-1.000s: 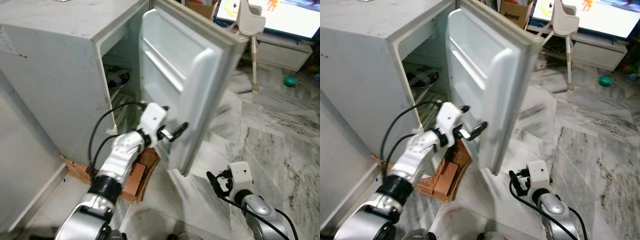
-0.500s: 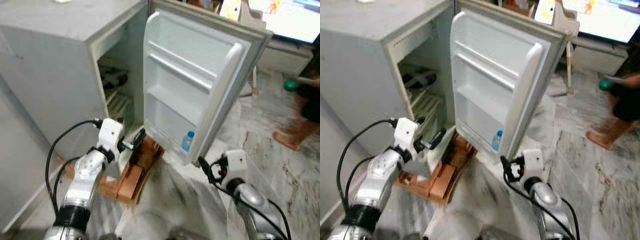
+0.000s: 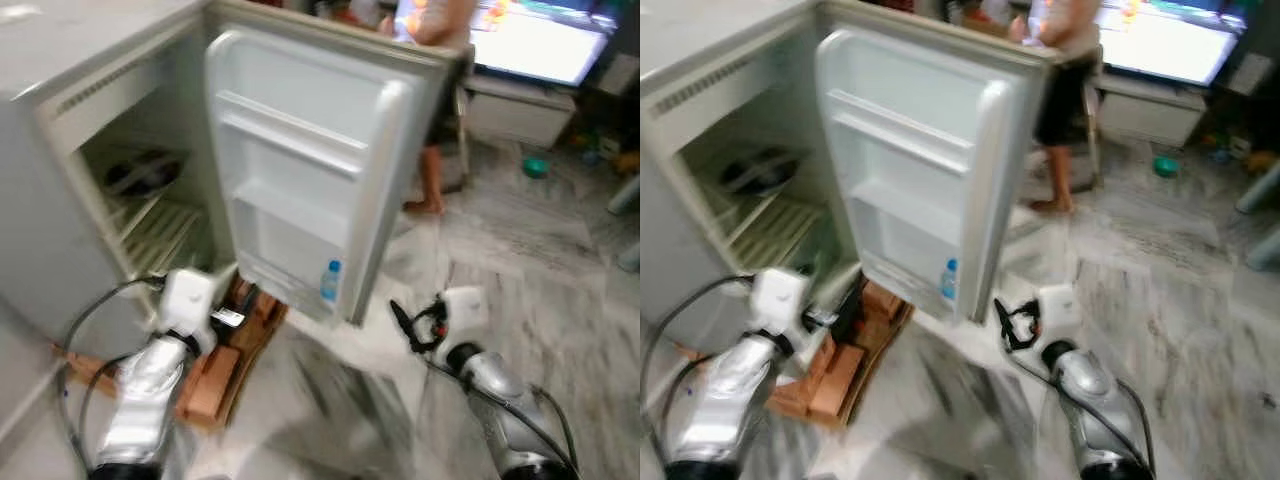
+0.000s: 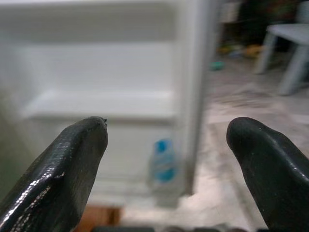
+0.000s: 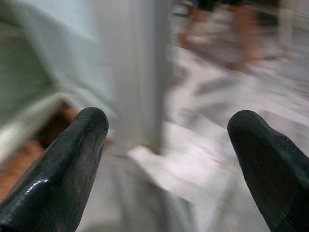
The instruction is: Restocking fridge
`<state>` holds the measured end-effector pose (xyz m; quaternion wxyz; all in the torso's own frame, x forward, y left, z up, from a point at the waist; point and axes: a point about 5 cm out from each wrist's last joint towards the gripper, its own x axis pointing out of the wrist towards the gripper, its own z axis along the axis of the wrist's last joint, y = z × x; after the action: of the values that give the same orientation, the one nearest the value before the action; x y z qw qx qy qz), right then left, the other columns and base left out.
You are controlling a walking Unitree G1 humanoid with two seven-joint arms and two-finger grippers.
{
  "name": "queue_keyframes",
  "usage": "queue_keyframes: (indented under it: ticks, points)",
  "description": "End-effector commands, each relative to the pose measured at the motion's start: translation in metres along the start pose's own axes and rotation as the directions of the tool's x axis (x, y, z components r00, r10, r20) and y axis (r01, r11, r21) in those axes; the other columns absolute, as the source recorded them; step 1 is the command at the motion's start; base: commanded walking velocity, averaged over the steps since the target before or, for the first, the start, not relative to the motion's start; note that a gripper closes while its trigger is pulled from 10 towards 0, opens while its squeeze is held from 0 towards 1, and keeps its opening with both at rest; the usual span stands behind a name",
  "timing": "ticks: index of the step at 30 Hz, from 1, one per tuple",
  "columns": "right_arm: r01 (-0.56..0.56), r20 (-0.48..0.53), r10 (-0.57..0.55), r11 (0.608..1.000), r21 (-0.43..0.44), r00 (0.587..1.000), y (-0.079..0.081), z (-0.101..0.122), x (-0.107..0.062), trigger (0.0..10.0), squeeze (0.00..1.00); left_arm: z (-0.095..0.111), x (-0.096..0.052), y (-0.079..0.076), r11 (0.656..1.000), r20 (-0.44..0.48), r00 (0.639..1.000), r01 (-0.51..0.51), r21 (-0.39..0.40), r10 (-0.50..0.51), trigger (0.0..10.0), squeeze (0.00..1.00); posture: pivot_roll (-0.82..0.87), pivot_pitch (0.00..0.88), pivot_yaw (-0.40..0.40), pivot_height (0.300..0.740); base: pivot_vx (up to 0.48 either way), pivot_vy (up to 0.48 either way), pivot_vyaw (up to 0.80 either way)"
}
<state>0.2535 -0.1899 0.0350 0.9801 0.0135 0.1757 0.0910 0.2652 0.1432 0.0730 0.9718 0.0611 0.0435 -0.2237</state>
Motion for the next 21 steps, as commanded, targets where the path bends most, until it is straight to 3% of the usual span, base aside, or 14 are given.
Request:
queue_keyframes:
  ticks: [1,9,21]
  points:
    - [-0.016,0.037,0.016,1.000,0.002,0.999,0.006,0.010,0.005,10.0,0.00,0.005,-0.001,0.013,0.998,0.002,0.999,-0.043,0.039,0.042,10.0,0.00,0.03,0.000,-0.102,0.740,0.439,0.000,-0.59]
    - [-0.024,0.052,0.024,1.000,-0.009,0.998,0.008,0.013,0.008,10.0,0.00,0.010,0.009,0.028,0.995,0.005,0.996,-0.086,0.054,0.086,10.0,0.00,0.02,0.000,-0.098,0.740,0.458,0.000,-0.05]
    - [-0.005,0.083,0.007,0.999,-0.033,0.997,0.006,0.019,0.011,10.0,0.00,0.030,0.051,0.021,0.995,0.043,0.999,-0.025,0.101,0.021,10.0,0.00,0.01,0.000,-0.091,0.740,0.474,0.000,0.00]
